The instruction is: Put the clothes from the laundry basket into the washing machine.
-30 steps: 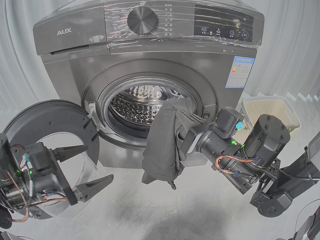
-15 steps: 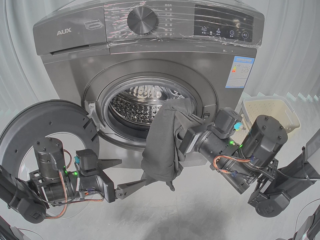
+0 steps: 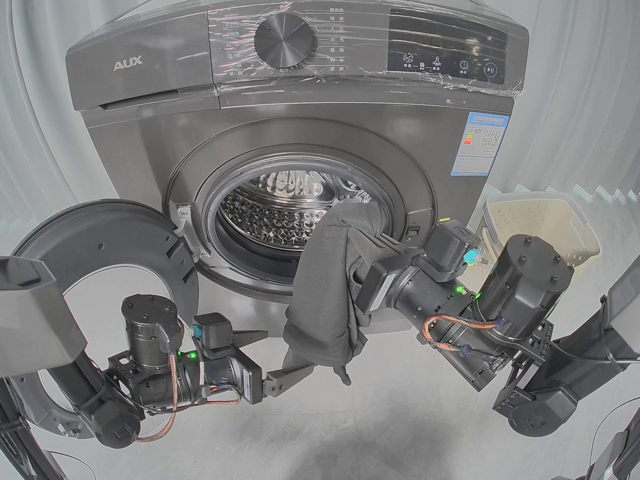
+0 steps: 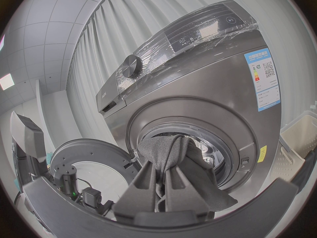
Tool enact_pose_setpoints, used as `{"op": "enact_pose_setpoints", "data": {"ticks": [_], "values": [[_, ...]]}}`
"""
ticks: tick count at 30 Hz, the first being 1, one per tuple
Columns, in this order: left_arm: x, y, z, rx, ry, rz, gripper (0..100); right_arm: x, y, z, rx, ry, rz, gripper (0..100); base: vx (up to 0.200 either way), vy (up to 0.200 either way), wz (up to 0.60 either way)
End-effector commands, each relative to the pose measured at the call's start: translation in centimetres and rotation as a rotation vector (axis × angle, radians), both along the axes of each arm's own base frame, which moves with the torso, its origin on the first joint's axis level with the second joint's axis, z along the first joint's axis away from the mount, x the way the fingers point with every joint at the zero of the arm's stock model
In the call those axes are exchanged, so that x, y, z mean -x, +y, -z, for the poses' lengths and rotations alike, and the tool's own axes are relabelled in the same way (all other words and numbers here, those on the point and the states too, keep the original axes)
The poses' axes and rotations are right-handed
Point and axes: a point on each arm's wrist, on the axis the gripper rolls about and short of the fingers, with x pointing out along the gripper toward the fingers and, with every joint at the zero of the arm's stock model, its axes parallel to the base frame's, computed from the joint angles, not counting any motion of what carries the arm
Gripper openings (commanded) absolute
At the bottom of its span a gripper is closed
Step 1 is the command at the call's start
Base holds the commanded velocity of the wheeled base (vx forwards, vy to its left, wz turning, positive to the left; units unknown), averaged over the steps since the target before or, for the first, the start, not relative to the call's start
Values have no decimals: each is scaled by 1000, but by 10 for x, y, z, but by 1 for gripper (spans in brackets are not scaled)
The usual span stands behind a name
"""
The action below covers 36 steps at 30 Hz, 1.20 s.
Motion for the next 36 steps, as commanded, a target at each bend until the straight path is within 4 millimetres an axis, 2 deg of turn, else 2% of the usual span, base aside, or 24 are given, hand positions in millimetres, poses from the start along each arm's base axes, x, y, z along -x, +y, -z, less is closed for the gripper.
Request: {"op": "enact_pose_setpoints", "data": {"ticks": [1,6,12,17,22,23,32,33,36], "values": [[-5,-10,26,-7,64,2,100,1,2,0,0,0,-6,0,0,0,0],[-10,-16,41,-8,57,-10,100,1,3,1,1,1,-8,0,0,0,0],[-25,-29,61,4,14,-39,100,2,4,2,3,3,-9,0,0,0,0],[-35,-34,70,4,6,-68,100,2,4,3,5,5,-11,0,0,0,0],[-40,-37,69,14,-8,-69,100,3,3,3,3,5,-10,0,0,0,0],[-48,-42,66,33,-38,-83,100,3,4,3,5,5,-12,0,0,0,0],[-66,-49,64,51,-98,-162,100,5,6,4,5,7,-20,0,0,0,0],[-66,-48,63,50,-102,-169,0,5,5,4,5,7,-19,0,0,0,0],[-67,-47,60,53,-109,-178,0,5,5,4,7,11,-19,0,0,0,0]]}}
